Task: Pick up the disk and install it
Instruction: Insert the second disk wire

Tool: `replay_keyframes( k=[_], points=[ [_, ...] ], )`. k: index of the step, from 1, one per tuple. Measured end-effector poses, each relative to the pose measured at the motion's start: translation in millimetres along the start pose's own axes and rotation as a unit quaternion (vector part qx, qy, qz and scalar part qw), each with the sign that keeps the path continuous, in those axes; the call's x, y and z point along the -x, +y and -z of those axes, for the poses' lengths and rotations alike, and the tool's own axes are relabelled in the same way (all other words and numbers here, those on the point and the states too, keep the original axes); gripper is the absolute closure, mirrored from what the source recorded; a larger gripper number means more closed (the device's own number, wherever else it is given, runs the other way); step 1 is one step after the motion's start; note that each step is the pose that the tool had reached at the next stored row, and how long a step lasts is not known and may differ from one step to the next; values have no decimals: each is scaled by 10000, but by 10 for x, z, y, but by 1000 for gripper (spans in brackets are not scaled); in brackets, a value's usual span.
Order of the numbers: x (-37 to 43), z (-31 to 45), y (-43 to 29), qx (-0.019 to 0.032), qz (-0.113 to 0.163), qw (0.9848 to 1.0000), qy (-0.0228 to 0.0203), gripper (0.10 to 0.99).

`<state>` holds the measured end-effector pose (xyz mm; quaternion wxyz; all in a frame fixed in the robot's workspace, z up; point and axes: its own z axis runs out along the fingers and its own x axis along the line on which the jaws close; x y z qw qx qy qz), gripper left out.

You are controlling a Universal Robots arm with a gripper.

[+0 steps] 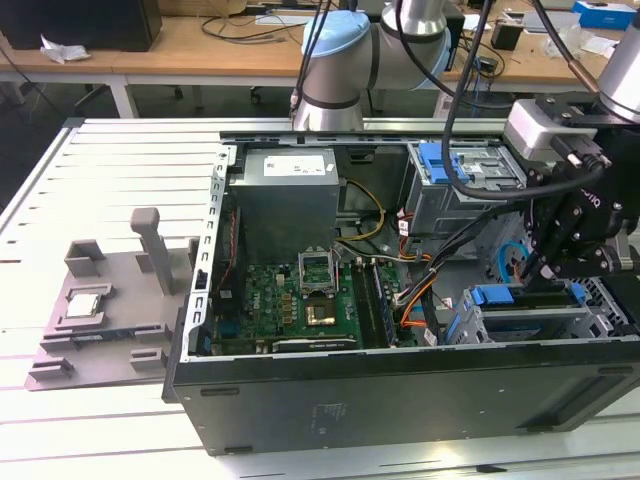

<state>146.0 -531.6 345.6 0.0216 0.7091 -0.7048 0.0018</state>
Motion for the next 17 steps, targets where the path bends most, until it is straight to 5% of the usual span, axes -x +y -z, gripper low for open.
replay_keyframes(
  k=[10,12,17],
  points=[
    [2,-61,6,-2,14,10000,0,925],
    [2,-52,6,-1,14,10000,2,851],
    [5,179,13,-10,13,10000,20,867]
  ],
)
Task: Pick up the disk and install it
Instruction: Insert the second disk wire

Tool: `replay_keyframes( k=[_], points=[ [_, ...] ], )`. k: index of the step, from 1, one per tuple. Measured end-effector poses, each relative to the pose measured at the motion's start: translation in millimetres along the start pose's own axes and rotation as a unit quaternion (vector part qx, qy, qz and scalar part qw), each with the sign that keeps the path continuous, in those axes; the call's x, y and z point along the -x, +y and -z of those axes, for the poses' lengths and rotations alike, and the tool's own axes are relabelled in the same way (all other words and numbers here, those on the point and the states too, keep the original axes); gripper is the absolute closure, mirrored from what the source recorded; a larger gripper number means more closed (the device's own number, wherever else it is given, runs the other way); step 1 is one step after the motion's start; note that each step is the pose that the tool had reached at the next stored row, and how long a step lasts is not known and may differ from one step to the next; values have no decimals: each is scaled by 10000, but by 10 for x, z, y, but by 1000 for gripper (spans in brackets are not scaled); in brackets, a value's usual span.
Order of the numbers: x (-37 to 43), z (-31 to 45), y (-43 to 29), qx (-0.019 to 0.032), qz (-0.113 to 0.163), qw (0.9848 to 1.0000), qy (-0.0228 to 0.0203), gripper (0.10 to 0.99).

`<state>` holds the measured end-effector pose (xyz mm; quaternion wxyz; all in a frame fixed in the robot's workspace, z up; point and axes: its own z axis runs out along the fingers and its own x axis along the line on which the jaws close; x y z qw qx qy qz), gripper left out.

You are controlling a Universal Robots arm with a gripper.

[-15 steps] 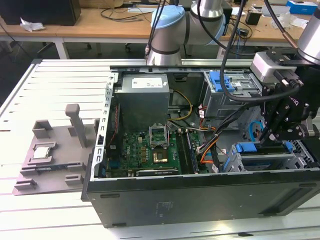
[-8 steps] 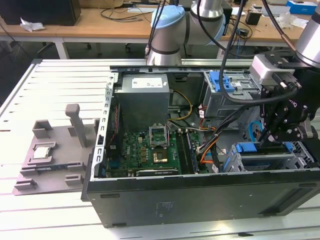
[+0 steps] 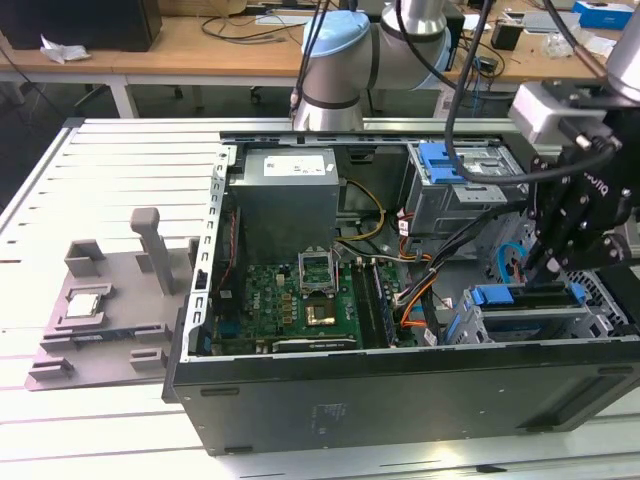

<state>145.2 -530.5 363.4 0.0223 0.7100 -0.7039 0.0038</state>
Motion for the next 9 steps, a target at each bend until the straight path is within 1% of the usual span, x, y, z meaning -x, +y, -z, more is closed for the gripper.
replay_keyframes(
  k=[1,2,3,4,6,9],
  points=[
    [-1,32,1,-1,0,10000,4,929],
    [-1,63,2,-2,0,10000,6,929],
    [-3,116,3,-4,0,10000,10,980],
    [-4,148,3,-5,0,10000,11,980],
    [-7,234,6,-7,0,10000,14,980],
    [-7,236,6,-7,-1,10000,17,980]
  ],
)
